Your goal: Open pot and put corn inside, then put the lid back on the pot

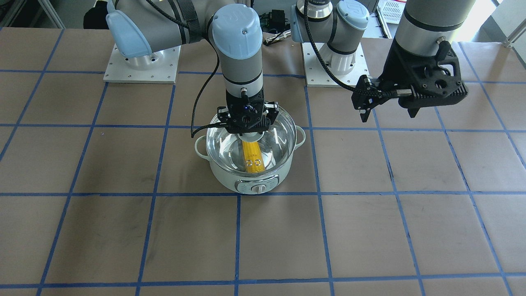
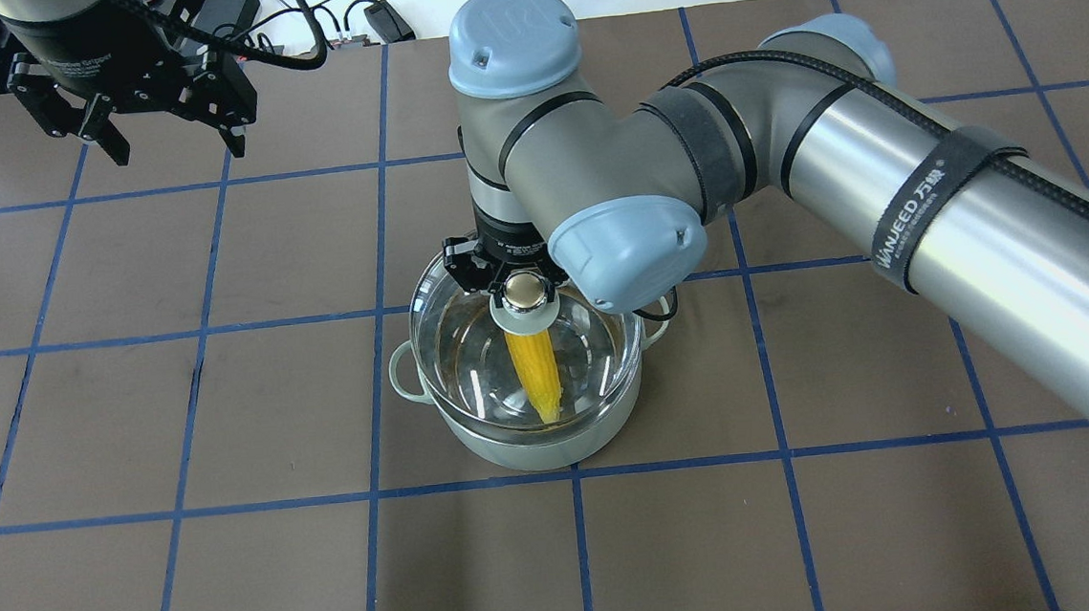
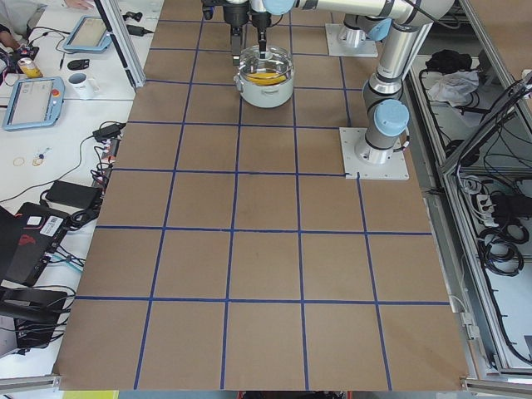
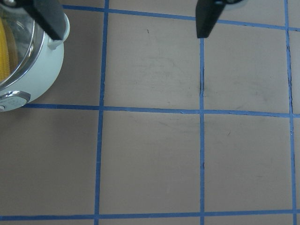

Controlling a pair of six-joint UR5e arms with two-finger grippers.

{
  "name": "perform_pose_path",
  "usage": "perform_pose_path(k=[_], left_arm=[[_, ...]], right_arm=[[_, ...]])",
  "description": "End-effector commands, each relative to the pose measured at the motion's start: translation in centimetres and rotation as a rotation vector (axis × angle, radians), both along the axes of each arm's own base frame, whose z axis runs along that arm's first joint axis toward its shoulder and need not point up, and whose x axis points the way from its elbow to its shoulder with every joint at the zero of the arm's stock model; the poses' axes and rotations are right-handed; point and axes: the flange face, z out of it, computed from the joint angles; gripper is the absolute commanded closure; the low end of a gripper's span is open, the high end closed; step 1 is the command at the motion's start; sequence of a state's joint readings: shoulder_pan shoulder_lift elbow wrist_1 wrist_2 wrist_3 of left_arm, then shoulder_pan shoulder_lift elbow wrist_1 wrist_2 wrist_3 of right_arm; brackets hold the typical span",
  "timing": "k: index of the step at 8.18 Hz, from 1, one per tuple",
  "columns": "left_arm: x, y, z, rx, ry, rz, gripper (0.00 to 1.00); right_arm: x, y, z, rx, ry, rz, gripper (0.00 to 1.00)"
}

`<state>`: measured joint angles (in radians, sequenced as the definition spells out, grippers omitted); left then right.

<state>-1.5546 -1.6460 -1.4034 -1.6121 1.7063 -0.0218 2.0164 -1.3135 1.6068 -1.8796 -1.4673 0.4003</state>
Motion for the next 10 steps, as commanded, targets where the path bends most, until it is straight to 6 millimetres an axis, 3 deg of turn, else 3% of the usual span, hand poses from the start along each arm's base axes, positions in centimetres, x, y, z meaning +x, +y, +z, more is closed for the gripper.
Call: perform_pose_path(k=[1, 7, 10], left_arm=[[-0.2, 0.1, 0.1, -0.001, 0.004, -0.003, 0.0], [-0.3, 1.1, 0.3, 0.001, 0.002, -0.012, 0.0], [-0.3, 1.7, -2.8, 0.056, 0.002, -0.022, 0.0]], right_arm=[[0.2, -0.2, -0.9, 0.016, 0.005, -0.005, 1.0], [0.2, -0.2, -1.1, 0.019, 0.006, 0.005, 1.0], [0.1, 0.1, -1.2, 0.04, 0.017, 0.001, 1.0]])
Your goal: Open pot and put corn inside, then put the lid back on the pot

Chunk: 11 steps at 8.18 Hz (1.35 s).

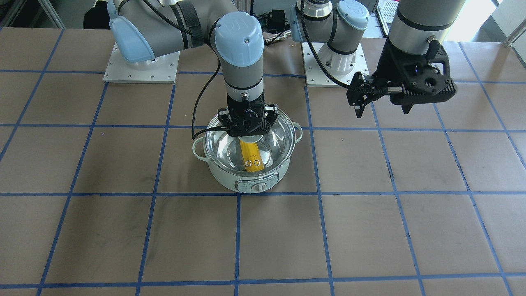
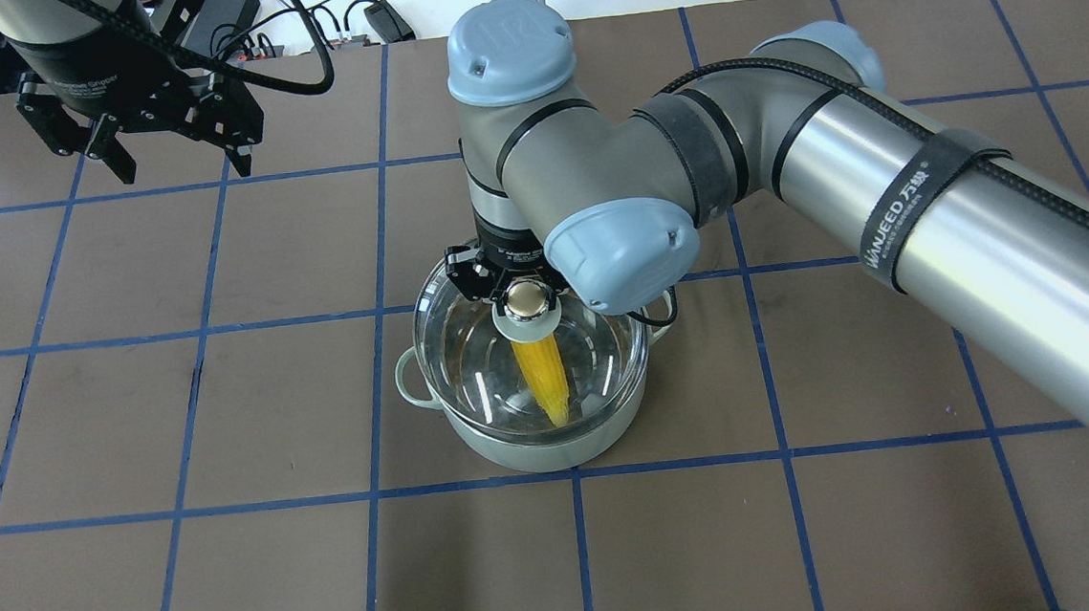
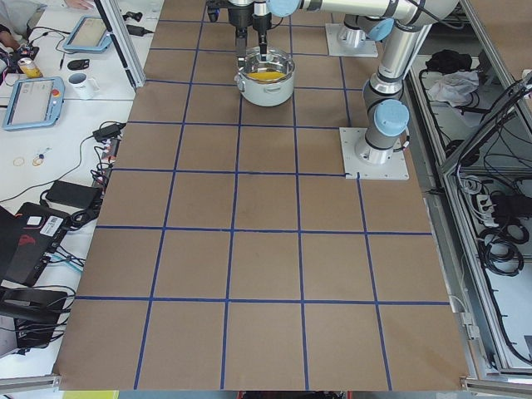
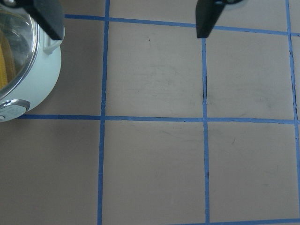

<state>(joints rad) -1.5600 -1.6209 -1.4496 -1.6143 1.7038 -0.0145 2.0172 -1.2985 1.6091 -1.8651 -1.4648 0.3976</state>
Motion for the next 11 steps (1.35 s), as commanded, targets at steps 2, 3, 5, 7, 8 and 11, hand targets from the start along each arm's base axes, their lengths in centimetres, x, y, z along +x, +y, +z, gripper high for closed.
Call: perform_pose_path(k=[2, 3, 5, 7, 8, 11], left_arm=[[-0.4, 0.4, -2.1, 0.026, 0.042, 0.008, 0.0], [-0.7, 0.4, -2.3, 0.023, 0.075, 0.001, 0.0], [-1.5, 0.8, -1.9, 0.015, 0.154, -0.01, 0.0], [-1.6, 2.4, -1.4, 0.009, 0.148, -0.006, 0.0], [-1.6, 3.9, -2.1, 0.023, 0.149, -0.003, 0.0], [-1.6, 4.8, -2.7, 0.024, 0.149, -0.001, 0.0]], right_arm=[[0.1, 0.3, -0.1, 0.01, 0.009, 0.002, 1.0], [0.0, 0.2, -0.2, 0.005, 0.017, 0.016, 1.0], [0.0, 0.2, 0.0, -0.003, 0.015, 0.031, 1.0], [0.2, 0.0, 0.0, -0.018, 0.005, 0.043, 1.0], [0.1, 0.1, -0.1, -0.009, 0.014, 0.045, 0.98], [0.0, 0.1, -0.1, -0.006, 0.017, 0.043, 0.73]])
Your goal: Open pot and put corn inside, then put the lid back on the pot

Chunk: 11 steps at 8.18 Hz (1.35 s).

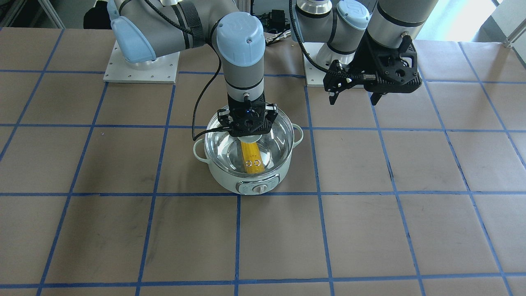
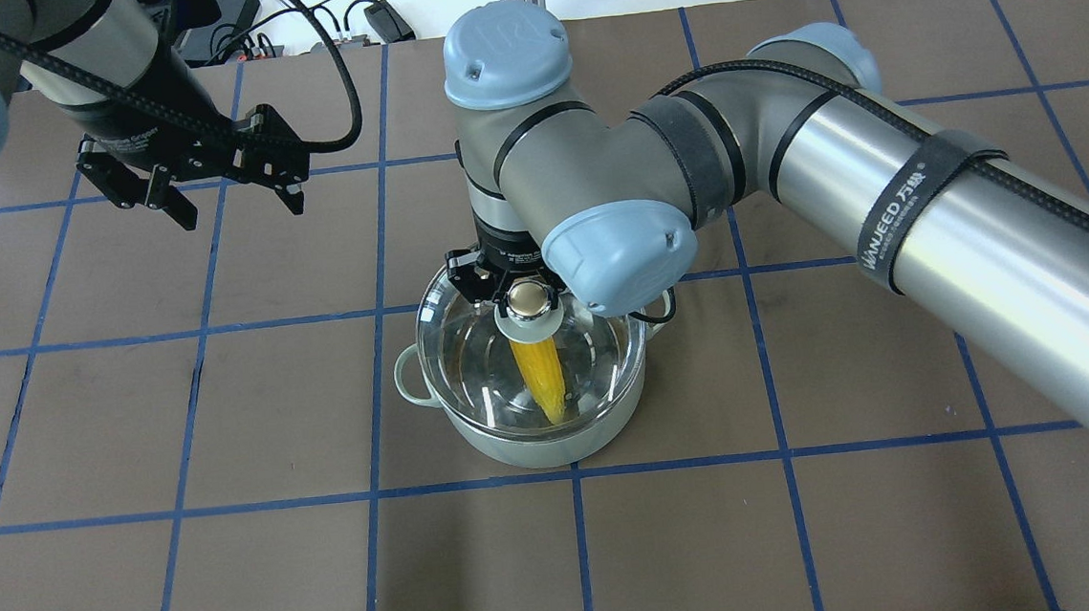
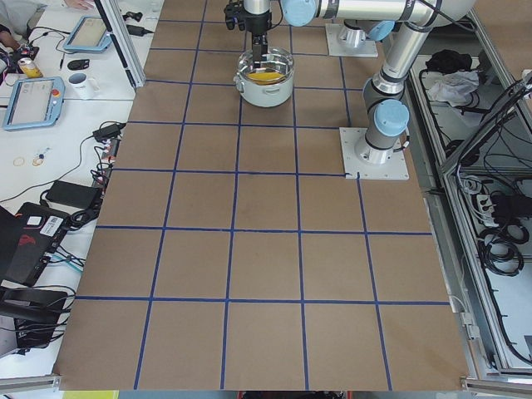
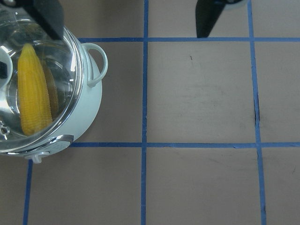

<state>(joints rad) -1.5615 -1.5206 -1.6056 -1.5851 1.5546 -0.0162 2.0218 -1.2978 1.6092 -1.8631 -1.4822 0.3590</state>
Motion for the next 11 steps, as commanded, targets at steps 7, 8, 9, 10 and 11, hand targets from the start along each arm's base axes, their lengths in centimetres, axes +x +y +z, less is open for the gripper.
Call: perform_pose_path(k=[7, 8, 9, 10, 11], left_arm=[[0.0, -0.2, -0.5, -0.01, -0.001, -0.009, 0.0], [0.0, -0.2, -0.5, -0.011, -0.001, -0.009, 0.0], [0.0, -0.3, -0.6, -0.01, -0.001, -0.009, 0.0], [0.0, -0.3, -0.6, -0.01, -0.001, -0.007, 0.0], [0.0, -0.3, -0.6, -0.01, -0.001, -0.007, 0.0]], right_arm=[[-1.8, -1.6, 2.5, -0.074, 0.043, 0.018, 0.03], [-4.5, -2.6, 5.8, -0.099, 0.063, 0.065, 0.0], [-9.1, -4.0, 8.8, -0.085, 0.075, 0.069, 0.0], [-14.5, -4.0, 12.0, -0.068, 0.074, 0.067, 0.0], [-18.8, -3.4, 14.8, -0.09, 0.074, 0.093, 0.0]])
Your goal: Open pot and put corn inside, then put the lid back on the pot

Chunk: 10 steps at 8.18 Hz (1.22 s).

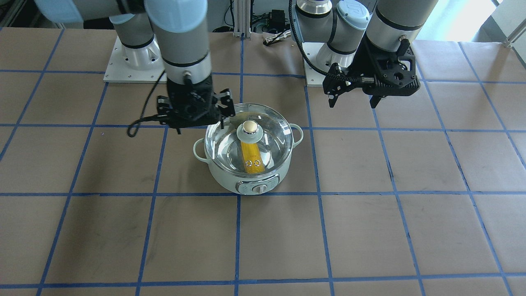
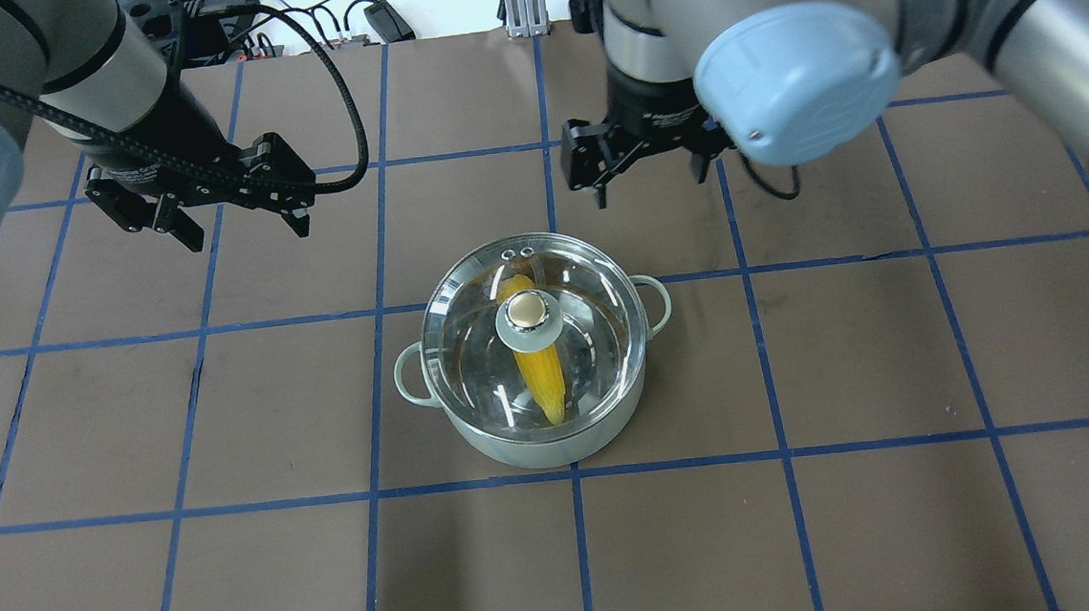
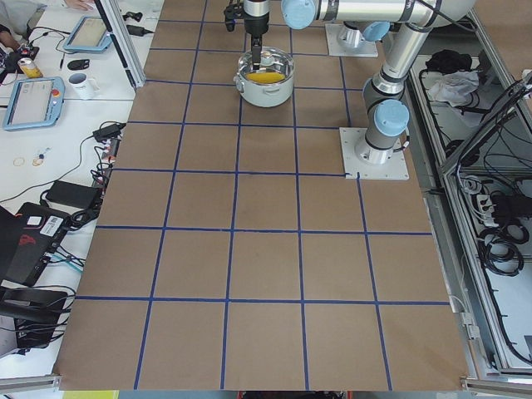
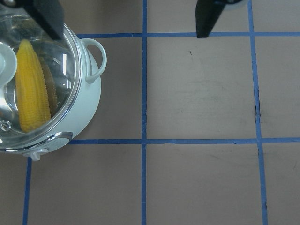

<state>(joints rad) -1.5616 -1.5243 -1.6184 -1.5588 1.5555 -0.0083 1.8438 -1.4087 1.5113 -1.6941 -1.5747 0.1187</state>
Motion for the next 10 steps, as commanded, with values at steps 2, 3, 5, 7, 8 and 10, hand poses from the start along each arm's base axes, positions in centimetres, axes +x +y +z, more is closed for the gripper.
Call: perform_pose_path(k=[2, 3, 5, 7, 8, 10], left_arm=[[0.0, 0.0, 0.0, 0.0, 0.0, 0.002, 0.0], [0.0, -0.1, -0.1, 0.002, 0.0, 0.002, 0.0], [0.0, -0.1, -0.1, 0.002, -0.001, 0.001, 0.0], [0.0, -0.1, -0.2, 0.003, -0.001, 0.001, 0.0], [0.0, -0.1, -0.2, 0.003, 0.0, -0.001, 0.0], [0.0, -0.1, -0.2, 0.005, -0.003, -0.001, 0.0]], right_arm=[[-11.6, 2.8, 9.5, -0.068, 0.009, 0.019, 0.0], [-11.5, 3.1, 9.6, -0.073, 0.007, 0.02, 0.0], [-11.5, 3.2, 9.2, -0.061, 0.011, 0.021, 0.0], [-11.7, 3.1, 9.1, -0.06, 0.013, 0.018, 0.0], [-11.8, 3.0, 9.1, -0.06, 0.013, 0.017, 0.0], [-11.9, 2.8, 9.1, -0.067, 0.014, 0.036, 0.0]])
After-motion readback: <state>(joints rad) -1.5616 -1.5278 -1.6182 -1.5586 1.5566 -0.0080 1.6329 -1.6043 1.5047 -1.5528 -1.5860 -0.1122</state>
